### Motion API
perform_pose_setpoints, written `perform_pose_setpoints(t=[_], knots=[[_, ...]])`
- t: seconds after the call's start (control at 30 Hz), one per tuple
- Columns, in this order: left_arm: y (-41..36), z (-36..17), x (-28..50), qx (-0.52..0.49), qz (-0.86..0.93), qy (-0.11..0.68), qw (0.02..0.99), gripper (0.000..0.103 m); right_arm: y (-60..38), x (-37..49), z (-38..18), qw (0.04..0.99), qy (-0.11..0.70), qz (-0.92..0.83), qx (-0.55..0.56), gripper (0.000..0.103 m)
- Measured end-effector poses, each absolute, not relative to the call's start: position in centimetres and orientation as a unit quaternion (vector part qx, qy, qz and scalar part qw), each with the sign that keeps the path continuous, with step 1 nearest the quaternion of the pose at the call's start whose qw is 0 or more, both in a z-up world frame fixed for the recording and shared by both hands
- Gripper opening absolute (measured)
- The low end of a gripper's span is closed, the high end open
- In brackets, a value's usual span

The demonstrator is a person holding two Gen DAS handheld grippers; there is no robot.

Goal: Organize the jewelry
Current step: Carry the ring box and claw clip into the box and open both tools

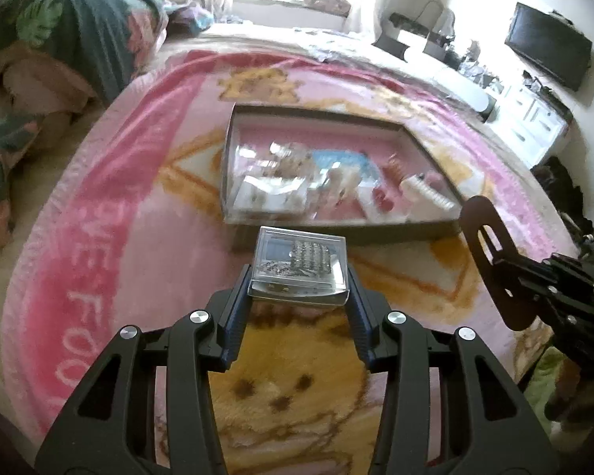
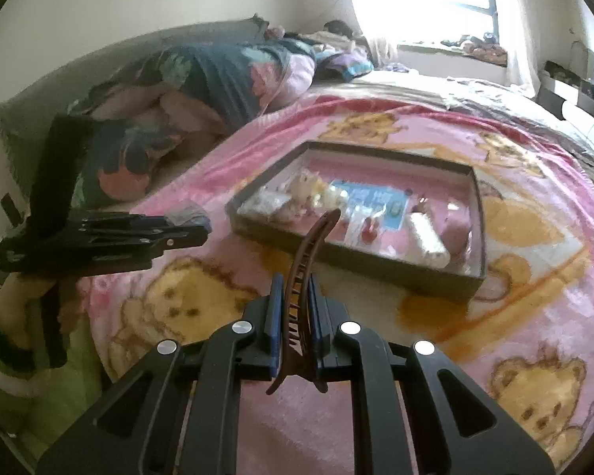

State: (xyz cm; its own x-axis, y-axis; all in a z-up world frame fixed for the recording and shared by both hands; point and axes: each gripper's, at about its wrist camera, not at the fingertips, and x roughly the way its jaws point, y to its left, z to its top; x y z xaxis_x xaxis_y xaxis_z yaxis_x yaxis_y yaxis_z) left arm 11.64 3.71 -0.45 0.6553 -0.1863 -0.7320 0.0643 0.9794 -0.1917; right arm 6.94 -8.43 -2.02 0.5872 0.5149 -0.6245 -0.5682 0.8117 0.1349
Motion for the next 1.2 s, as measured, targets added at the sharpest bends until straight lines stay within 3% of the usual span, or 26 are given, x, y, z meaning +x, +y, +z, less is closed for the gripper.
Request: perform_pose_setpoints(t=[0.53,0.9,1.2], knots=[[-0.5,3.4,15.9,-0.047,-0.102,0.379,0.919,0.036,-12.4,11.3,2.0,0.923,0.292,0.252,-0.014,0.011],[-2.8,2.6,19.3,-0.044,-0.115,0.389,0.913,0.036,-14.1,15.4,2.6,0.926,0.291,0.240,0.010,0.011],[-4.2,0.1,22.2,-0.041,-0.118,0.413,0.902,0.036,-14.4,19.0,-0.1,0.918,0.320,0.234,0.018,0.011]])
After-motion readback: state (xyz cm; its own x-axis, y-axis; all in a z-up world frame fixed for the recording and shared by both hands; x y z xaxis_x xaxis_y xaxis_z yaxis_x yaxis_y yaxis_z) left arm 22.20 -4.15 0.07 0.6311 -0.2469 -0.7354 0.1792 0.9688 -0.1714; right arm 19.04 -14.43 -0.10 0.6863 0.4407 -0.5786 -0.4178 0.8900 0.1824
